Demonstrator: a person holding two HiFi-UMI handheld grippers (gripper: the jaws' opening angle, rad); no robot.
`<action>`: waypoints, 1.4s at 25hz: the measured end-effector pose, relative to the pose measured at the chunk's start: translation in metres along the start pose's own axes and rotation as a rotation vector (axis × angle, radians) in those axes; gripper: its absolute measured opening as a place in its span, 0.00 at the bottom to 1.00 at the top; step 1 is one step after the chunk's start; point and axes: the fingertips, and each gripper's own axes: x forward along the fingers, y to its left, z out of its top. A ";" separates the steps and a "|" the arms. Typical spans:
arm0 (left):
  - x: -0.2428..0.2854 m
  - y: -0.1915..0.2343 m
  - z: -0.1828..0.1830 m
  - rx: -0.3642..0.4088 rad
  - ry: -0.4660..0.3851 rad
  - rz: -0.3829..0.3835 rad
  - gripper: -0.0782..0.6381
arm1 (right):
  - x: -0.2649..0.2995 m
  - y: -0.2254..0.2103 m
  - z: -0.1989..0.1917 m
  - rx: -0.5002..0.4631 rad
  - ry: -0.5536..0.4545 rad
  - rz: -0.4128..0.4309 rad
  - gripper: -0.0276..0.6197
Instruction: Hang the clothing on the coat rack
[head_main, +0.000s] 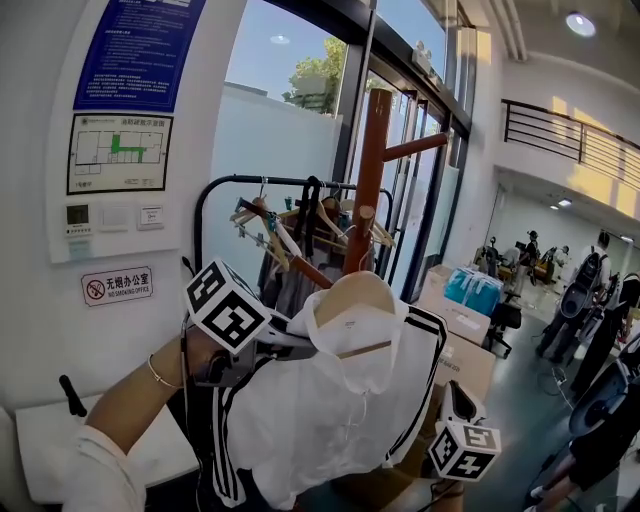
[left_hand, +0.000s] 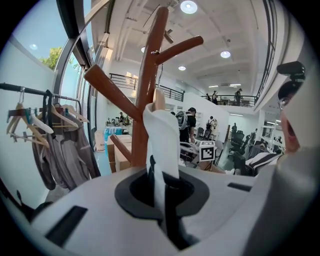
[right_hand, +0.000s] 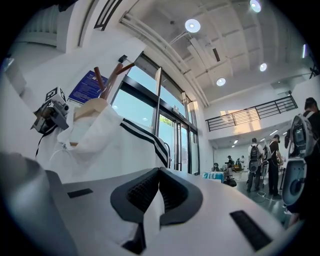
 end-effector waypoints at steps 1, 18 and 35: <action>0.001 0.001 -0.002 0.010 0.007 0.012 0.14 | -0.001 0.001 -0.001 0.001 0.004 0.003 0.08; -0.026 0.016 -0.002 0.301 -0.172 0.382 0.39 | -0.010 0.031 -0.030 0.015 0.074 0.060 0.08; -0.092 -0.035 0.004 0.372 -0.371 0.700 0.42 | -0.010 0.077 -0.043 0.033 0.095 0.213 0.08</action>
